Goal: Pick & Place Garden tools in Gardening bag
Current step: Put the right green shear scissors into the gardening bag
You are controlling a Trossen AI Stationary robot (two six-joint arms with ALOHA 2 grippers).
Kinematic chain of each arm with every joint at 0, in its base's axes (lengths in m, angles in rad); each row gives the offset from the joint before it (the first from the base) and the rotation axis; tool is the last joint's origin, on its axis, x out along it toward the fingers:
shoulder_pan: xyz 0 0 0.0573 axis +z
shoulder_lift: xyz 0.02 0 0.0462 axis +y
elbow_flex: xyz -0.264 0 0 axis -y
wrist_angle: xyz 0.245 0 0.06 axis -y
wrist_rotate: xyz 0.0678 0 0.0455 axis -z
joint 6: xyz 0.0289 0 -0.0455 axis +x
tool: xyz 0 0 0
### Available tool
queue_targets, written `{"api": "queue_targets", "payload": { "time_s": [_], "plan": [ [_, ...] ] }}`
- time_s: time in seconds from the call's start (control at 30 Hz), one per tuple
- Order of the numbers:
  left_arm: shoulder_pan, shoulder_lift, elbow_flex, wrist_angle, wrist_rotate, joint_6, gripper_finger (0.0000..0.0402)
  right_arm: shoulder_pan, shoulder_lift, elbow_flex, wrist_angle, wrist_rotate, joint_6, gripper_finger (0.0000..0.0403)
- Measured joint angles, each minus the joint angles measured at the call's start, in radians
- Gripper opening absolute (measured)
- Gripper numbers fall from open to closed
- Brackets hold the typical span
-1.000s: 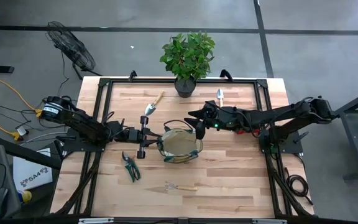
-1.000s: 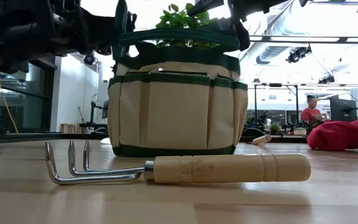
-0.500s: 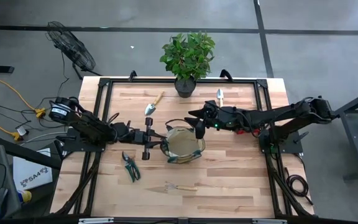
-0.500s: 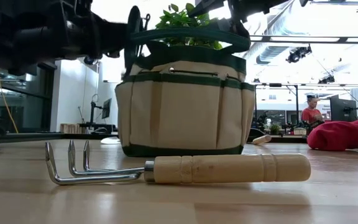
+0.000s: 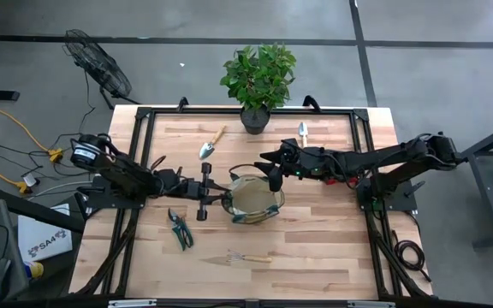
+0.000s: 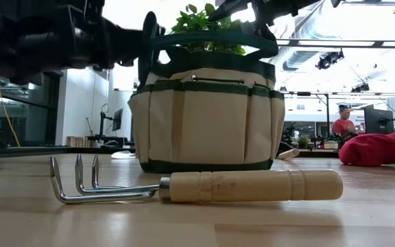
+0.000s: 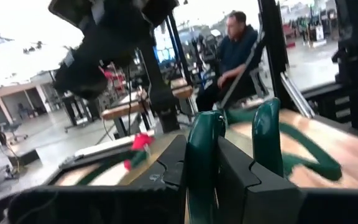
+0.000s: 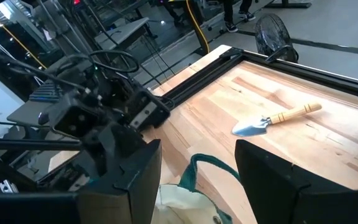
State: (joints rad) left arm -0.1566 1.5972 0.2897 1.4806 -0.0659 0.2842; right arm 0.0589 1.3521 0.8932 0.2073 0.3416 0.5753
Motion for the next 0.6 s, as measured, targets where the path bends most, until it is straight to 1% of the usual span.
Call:
{"api": "queue_targets", "payload": {
  "time_s": [0.23, 0.3, 0.4, 0.6],
  "plan": [
    [0.0, 0.008, 0.0, 0.057, -0.005, 0.004, 0.0043, 0.0, 0.0, 0.0, 0.002, 0.0, 0.004, 0.0197],
    [0.0, 0.008, 0.0, 0.035, -0.015, 0.006, 0.0043, 0.0, 0.0, 0.0, 0.002, 0.0, 0.004, 0.0197],
    [0.0, 0.008, 0.006, -0.045, -0.045, -0.002, 0.0043, 0.0, 0.0, 0.0, 0.002, 0.0, 0.004, 0.0197],
    [0.0, 0.007, 0.008, -0.063, -0.057, -0.009, 0.0043, 0.0, 0.0, 0.0, 0.002, 0.0, 0.004, 0.0197]
  ]
}}
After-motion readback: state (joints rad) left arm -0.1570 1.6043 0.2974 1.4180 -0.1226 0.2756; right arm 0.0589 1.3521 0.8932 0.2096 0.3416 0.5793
